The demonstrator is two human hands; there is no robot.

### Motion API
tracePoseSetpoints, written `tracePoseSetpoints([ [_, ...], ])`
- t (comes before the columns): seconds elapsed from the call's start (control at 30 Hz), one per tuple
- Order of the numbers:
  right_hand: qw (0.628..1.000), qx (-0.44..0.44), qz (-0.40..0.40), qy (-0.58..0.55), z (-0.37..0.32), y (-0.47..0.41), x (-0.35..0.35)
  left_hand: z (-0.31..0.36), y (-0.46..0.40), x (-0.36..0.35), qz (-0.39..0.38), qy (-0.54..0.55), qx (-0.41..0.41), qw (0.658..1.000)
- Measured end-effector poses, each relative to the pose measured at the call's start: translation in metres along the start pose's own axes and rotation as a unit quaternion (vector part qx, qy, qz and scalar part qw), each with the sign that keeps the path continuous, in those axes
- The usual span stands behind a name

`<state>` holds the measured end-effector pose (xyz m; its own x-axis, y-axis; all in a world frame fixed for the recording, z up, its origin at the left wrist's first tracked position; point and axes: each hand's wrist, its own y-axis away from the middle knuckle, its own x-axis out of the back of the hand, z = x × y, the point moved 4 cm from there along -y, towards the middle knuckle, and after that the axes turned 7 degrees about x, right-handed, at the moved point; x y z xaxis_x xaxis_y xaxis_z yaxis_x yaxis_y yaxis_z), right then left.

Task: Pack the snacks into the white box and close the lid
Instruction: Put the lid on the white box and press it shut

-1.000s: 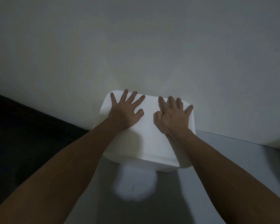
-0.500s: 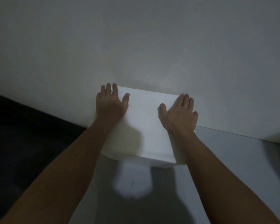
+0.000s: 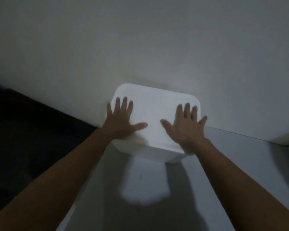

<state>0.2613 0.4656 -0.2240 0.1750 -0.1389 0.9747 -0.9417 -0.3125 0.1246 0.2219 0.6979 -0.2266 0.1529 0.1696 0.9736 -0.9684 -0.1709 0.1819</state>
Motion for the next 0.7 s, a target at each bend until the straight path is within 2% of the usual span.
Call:
tracePoseSetpoints([
  [0.17, 0.995, 0.042, -0.094, 0.000, -0.010, 0.031, -0.008, -0.006, 0.029, -0.006, -0.065, -0.037, -0.012, 0.997],
  [0.3, 0.991, 0.052, -0.119, -0.015, -0.009, 0.030, -0.008, -0.002, 0.029, -0.004, -0.099, -0.012, 0.016, 0.995],
  [0.4, 0.993, 0.047, -0.109, -0.014, -0.010, 0.030, -0.009, 0.000, 0.028, -0.002, -0.125, 0.001, 0.035, 0.992],
  [0.57, 0.995, 0.060, -0.083, 0.010, -0.013, 0.039, -0.011, -0.001, 0.027, -0.004, -0.121, 0.001, 0.038, 0.992],
  [0.63, 0.995, 0.079, -0.050, 0.032, -0.012, 0.048, -0.011, -0.005, 0.030, -0.003, -0.097, 0.000, 0.032, 0.995],
  [0.7, 0.995, 0.089, 0.004, 0.037, -0.007, 0.063, -0.010, -0.011, 0.037, -0.005, -0.019, 0.002, 0.004, 1.000],
])
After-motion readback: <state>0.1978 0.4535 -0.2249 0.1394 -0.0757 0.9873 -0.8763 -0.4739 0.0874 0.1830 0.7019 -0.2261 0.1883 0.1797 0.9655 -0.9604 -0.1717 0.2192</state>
